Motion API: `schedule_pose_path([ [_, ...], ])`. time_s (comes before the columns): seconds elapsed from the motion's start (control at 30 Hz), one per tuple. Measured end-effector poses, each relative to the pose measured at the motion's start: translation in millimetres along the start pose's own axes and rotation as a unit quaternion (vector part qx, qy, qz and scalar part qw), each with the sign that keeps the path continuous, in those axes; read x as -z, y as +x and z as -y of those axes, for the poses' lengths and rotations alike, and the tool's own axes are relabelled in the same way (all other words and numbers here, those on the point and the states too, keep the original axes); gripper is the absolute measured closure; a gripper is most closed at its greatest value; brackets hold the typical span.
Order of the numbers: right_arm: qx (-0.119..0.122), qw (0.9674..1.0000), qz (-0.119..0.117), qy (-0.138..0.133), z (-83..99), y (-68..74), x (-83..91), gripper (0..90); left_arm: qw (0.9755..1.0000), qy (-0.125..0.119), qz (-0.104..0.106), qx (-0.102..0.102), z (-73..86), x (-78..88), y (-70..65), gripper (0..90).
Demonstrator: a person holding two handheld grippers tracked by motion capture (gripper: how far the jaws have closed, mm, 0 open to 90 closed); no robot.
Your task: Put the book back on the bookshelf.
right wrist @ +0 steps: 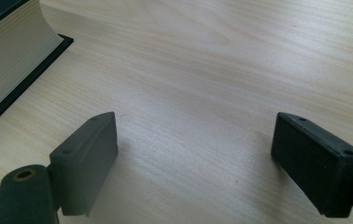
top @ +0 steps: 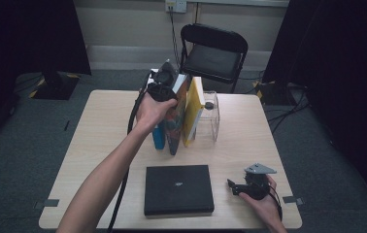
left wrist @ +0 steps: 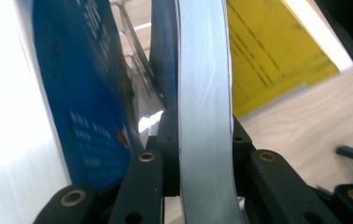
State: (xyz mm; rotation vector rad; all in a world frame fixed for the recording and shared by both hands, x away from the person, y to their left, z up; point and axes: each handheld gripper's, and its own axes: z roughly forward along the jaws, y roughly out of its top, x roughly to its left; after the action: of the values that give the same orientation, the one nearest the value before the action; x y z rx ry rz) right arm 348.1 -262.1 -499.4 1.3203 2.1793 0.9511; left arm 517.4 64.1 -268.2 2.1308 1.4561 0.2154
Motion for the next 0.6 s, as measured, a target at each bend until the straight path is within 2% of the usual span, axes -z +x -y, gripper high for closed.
schedule_pose_path([
  [0.1, 0.0, 1.0, 0.0, 0.0, 0.0, 0.0, 0.0, 14.6, 0.9999, -0.005, -0.005, 0.008, -7.7, -5.0, 1.3, 74.1],
  [0.27, 0.0, 1.0, 0.0, 0.0, 0.0, 0.0, 0.0, 14.6, 0.9999, -0.004, -0.011, 0.007, -13.6, -11.5, 0.9, 74.1],
  [0.4, 0.001, 1.0, -0.001, 0.0, 0.0, -0.1, 0.0, 14.6, 0.9997, -0.008, -0.006, 0.02, -15.0, -18.1, 3.2, 73.7],
  [0.47, 0.001, 1.0, -0.002, 0.0, 0.1, 0.0, 0.0, 14.7, 0.9998, -0.009, -0.006, 0.018, -14.9, -18.1, 3.3, 73.2],
  [0.53, 0.001, 1.0, -0.002, 0.0, 0.1, 0.0, 0.0, 14.7, 0.9996, -0.023, -0.002, 0.018, -12.6, -17.1, 3.6, 69.8],
  [0.6, 0.002, 1.0, -0.002, 0.0, 0.1, 0.2, 0.1, 14.7, 0.9995, -0.032, -0.002, 0.006, -9.8, -17.2, 2.8, 64.4],
])
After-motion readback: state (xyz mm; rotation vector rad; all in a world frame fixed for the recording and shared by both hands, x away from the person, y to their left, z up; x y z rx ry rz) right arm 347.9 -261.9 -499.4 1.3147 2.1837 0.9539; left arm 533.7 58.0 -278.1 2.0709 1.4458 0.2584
